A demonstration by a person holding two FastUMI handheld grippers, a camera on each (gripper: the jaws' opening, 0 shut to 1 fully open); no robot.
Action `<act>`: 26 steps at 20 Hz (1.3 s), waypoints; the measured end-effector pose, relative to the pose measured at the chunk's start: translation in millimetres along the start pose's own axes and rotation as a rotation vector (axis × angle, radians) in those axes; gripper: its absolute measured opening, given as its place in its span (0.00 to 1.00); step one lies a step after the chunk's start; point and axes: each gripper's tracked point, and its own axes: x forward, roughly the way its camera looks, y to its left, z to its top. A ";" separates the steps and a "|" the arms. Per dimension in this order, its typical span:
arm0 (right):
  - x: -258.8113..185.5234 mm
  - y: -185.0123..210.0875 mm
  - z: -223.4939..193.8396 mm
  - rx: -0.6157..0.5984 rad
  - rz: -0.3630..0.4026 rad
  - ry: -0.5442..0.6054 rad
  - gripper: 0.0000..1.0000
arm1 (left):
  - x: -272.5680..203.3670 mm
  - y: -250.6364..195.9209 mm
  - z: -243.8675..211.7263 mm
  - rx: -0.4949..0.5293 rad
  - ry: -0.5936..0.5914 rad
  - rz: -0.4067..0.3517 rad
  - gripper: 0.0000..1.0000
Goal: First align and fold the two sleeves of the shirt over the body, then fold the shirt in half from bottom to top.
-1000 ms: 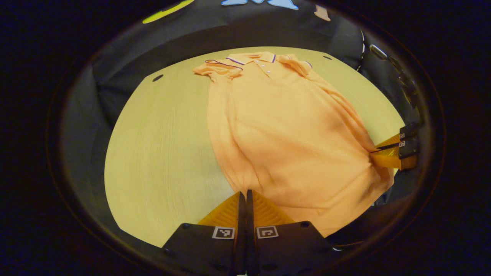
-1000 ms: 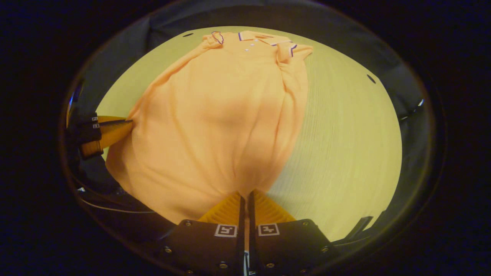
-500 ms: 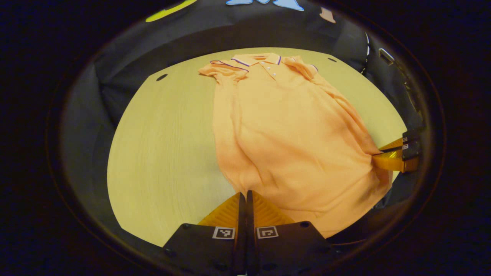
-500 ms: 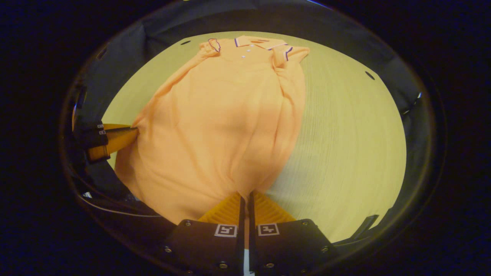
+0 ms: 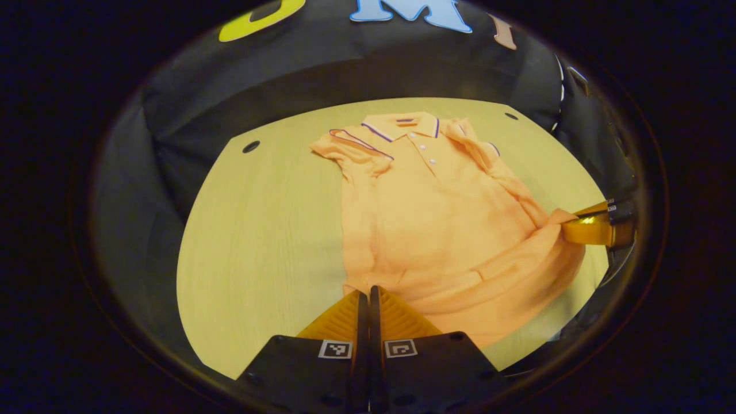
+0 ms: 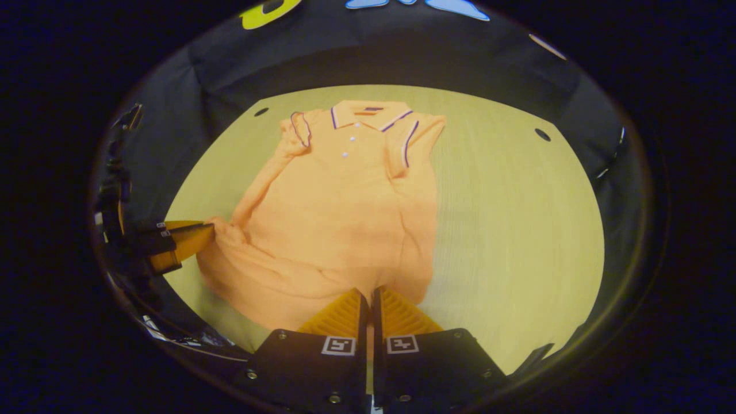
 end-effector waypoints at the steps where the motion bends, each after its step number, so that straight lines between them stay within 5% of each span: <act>1: 1.8 -2.1 14.8 0.005 -0.002 -0.019 0.06 | 5.0 1.4 11.8 0.000 -0.012 0.001 0.06; 18: 68.2 -54.6 246.9 0.067 -0.053 -0.245 0.05 | 112.6 50.1 248.9 -0.035 -0.240 0.027 0.06; 26: 111.6 -86.0 295.6 0.124 -0.109 -0.266 0.06 | 157.7 48.5 306.3 0.030 -0.308 0.022 0.07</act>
